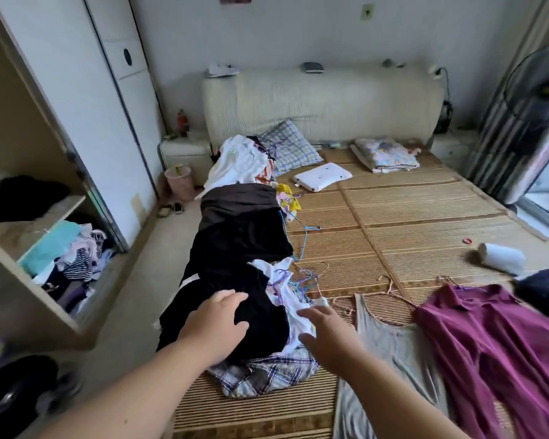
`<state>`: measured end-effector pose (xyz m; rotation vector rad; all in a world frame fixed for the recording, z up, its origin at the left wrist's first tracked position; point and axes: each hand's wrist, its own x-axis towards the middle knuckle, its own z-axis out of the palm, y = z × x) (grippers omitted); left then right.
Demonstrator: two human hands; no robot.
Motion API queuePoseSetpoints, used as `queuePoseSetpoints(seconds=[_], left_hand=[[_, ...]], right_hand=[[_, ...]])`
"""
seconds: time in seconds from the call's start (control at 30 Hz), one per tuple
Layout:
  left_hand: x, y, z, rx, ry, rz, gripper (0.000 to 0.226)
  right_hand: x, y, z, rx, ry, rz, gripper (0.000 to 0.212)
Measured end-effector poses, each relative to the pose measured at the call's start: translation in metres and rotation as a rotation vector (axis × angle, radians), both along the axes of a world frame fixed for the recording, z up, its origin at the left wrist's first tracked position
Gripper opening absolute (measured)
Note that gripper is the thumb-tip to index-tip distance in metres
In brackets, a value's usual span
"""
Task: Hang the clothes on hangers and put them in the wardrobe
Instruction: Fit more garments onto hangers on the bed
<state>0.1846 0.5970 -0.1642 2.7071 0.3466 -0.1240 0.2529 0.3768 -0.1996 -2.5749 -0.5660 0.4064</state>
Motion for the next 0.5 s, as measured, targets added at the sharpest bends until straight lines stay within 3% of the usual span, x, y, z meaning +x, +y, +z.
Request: queuePoseSetpoints(seconds=[0.5], left_hand=[[0.140, 0.108, -0.052, 0.022, 0.104, -0.105, 0.055]], right_hand=[[0.115, 0.096, -0.068, -0.046, 0.207, -0.176, 0.050]])
